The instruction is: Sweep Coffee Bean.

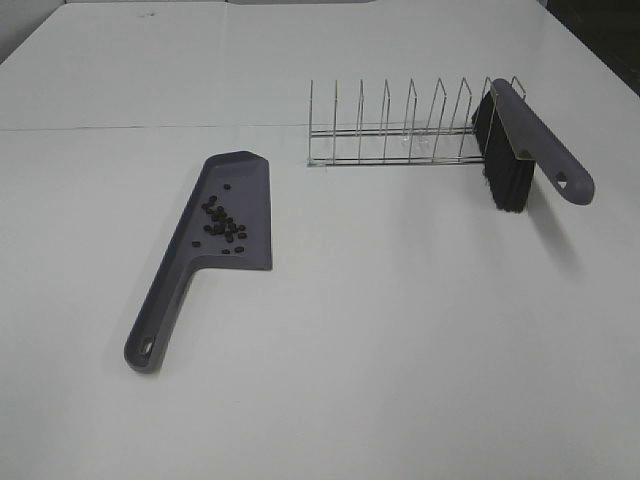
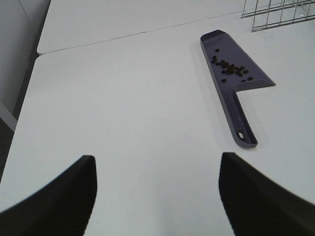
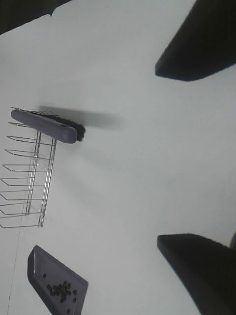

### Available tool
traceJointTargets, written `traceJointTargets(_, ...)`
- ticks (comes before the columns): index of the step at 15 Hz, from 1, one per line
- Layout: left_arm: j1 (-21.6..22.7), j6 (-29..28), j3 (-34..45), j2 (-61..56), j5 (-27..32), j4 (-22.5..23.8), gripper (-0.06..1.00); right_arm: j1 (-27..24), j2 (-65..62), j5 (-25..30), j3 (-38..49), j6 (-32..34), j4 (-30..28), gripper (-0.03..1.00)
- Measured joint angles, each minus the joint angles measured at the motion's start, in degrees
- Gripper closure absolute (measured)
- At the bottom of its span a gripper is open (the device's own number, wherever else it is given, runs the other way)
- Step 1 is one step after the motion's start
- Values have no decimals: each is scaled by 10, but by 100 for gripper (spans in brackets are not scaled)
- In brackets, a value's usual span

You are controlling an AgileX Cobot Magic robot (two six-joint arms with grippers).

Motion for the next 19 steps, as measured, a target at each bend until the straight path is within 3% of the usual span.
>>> traceJointTargets(19,0,1,0,-1,0,0,30,-2,0,0,0,0,0,26)
